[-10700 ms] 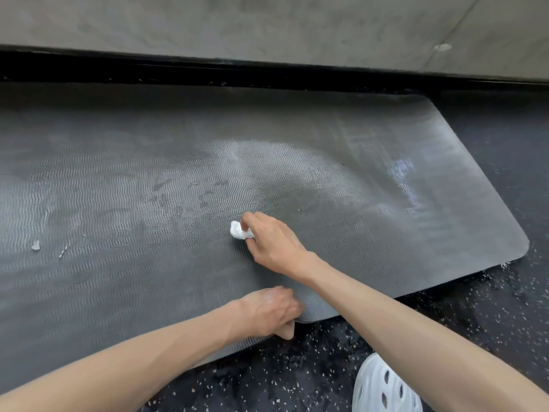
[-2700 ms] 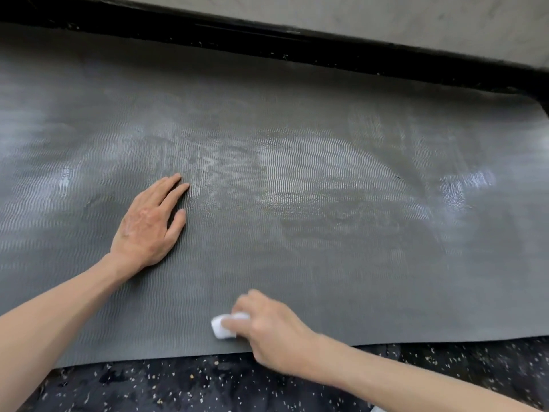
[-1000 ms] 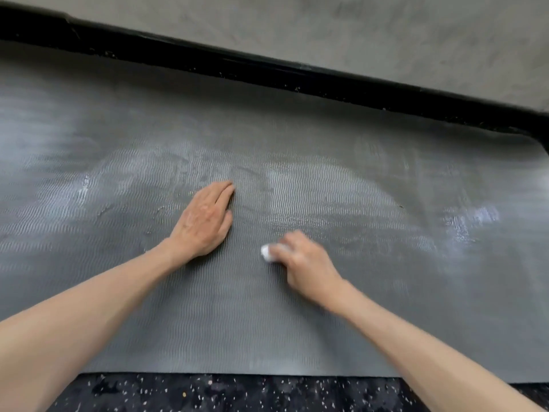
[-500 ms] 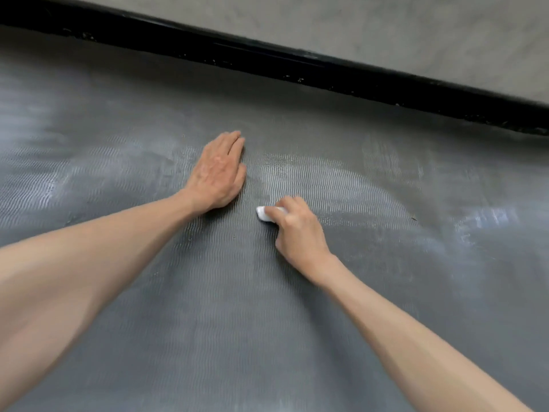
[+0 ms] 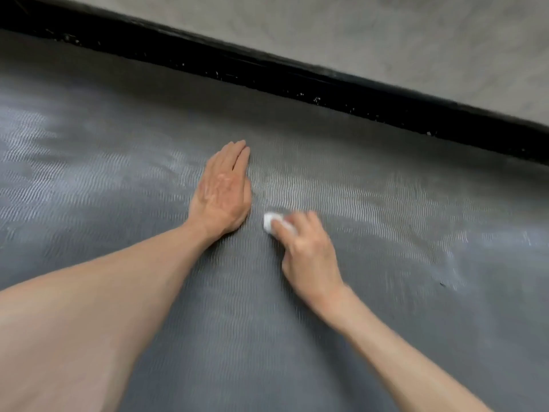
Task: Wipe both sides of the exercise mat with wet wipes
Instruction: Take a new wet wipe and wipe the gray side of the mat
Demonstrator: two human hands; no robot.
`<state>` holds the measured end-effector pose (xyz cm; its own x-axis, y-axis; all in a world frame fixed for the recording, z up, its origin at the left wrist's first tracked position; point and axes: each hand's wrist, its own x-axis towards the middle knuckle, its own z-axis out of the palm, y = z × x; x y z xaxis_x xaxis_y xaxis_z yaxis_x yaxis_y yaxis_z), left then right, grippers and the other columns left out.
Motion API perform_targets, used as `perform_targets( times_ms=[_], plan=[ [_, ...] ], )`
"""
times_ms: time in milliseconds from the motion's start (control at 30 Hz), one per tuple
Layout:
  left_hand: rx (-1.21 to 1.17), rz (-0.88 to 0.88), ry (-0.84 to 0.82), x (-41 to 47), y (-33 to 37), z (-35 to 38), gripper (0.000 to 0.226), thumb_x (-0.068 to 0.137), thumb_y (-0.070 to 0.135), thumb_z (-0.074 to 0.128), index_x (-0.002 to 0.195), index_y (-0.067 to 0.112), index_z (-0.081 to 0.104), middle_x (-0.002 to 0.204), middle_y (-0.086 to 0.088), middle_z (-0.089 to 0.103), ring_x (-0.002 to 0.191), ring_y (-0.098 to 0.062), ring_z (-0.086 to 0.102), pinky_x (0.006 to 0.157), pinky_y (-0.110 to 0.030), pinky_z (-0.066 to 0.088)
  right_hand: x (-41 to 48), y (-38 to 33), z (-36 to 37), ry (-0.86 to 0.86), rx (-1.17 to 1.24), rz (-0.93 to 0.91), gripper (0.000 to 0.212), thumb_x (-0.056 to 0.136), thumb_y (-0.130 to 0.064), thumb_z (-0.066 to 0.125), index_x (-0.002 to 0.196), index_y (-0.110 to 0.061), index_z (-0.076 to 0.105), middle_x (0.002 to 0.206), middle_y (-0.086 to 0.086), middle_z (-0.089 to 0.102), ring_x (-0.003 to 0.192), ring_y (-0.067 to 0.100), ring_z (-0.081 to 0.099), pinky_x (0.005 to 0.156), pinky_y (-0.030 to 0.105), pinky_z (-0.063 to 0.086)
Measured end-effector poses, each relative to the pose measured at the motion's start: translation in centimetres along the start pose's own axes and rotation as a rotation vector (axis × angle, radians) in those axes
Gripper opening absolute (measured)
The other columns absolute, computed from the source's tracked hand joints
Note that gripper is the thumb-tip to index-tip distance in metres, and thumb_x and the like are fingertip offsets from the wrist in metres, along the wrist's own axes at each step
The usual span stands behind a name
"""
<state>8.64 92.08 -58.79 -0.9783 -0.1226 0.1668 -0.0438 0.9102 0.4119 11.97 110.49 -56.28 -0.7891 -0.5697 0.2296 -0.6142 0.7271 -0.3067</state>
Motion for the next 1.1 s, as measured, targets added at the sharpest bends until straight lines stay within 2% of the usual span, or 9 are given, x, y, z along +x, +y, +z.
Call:
perform_targets(
  times_ms=[100,167,333,533,667,767,933,1000,1100],
  plan=[
    [-0.013,-0.014,-0.003,-0.1,0.2,-0.1,0.048,0.093,0.007,0.045,0.140,-0.003,0.044,0.147,-0.015,0.043,0.137,-0.031,0.038,0.116,-0.044,0.030,-2.6,-0.5,-0.7,-0.074,0.045,-0.081,0.032,0.079,0.002,0.044,0.098,-0.009,0.068,0.087,0.009,0.057,0.076,0.028,0.045,0.060,0.041,0.044],
    [-0.020,-0.027,-0.019,-0.1,0.4,-0.2,0.049,0.092,0.007,0.046,0.140,-0.002,0.044,0.147,-0.014,0.043,0.138,-0.030,0.038,0.115,-0.045,0.030,0.3,0.9,-0.7,-0.093,0.073,-0.088,0.028,0.082,-0.001,0.044,0.093,-0.010,0.068,0.084,0.009,0.056,0.074,0.029,0.047,0.057,0.040,0.045],
    [-0.023,-0.048,-0.047,-0.1,0.2,-0.2,0.049,0.093,0.008,0.046,0.141,-0.001,0.043,0.148,-0.015,0.042,0.139,-0.030,0.037,0.115,-0.046,0.030,9.5,3.5,0.6,-0.011,0.013,0.090,0.035,0.066,0.011,0.047,0.087,-0.005,0.070,0.083,0.013,0.058,0.073,0.033,0.050,0.051,0.040,0.047],
    [-0.008,-0.059,-0.087,0.0,0.4,-0.4,0.052,0.091,0.014,0.038,0.141,0.000,0.043,0.148,-0.014,0.042,0.140,-0.030,0.036,0.114,-0.047,0.032,5.5,3.1,0.3,-0.076,0.039,-0.054,0.037,0.073,0.006,0.039,0.091,-0.006,0.069,0.088,0.012,0.059,0.076,0.031,0.050,0.056,0.039,0.046],
    [-0.005,-0.077,-0.093,0.1,0.4,-0.4,0.053,0.093,0.017,0.038,0.144,0.002,0.040,0.151,-0.010,0.039,0.143,-0.025,0.031,0.118,-0.044,0.026,13.9,6.4,0.5,-0.030,-0.030,0.057,0.043,0.068,0.015,0.053,0.096,-0.008,0.075,0.084,0.013,0.060,0.077,0.034,0.053,0.057,0.034,0.044],
    [0.009,-0.076,-0.107,0.1,0.4,-0.5,0.052,0.094,0.018,0.037,0.144,0.003,0.040,0.151,-0.010,0.039,0.142,-0.025,0.032,0.118,-0.043,0.027,18.3,8.1,0.6,-0.025,-0.035,0.178,0.054,0.067,0.020,0.051,0.106,-0.010,0.074,0.092,0.013,0.063,0.085,0.035,0.053,0.066,0.029,0.036],
    [0.029,-0.104,-0.130,0.1,0.5,-0.7,0.056,0.092,0.023,0.032,0.145,0.005,0.039,0.152,-0.007,0.037,0.143,-0.023,0.030,0.118,-0.043,0.026,14.2,8.1,0.8,-0.041,-0.033,-0.014,0.044,0.059,0.022,0.055,0.090,-0.003,0.073,0.083,0.010,0.062,0.070,0.030,0.050,0.057,0.028,0.036],
    [0.032,-0.101,-0.137,0.1,0.6,-0.7,0.056,0.092,0.023,0.031,0.146,0.006,0.038,0.153,-0.007,0.036,0.144,-0.022,0.029,0.118,-0.043,0.026,16.0,9.2,0.4,-0.073,-0.028,0.010,0.045,0.067,0.019,0.057,0.097,-0.009,0.076,0.087,0.009,0.064,0.075,0.032,0.053,0.061,0.028,0.037],
    [0.040,-0.098,-0.139,0.1,0.5,-0.6,0.056,0.093,0.022,0.032,0.146,0.006,0.038,0.153,-0.007,0.036,0.144,-0.022,0.028,0.119,-0.042,0.025,20.2,10.3,0.5,-0.079,-0.078,0.159,0.053,0.074,0.016,0.050,0.112,-0.013,0.073,0.101,0.012,0.063,0.091,0.036,0.054,0.071,0.026,0.032]
  ],
)
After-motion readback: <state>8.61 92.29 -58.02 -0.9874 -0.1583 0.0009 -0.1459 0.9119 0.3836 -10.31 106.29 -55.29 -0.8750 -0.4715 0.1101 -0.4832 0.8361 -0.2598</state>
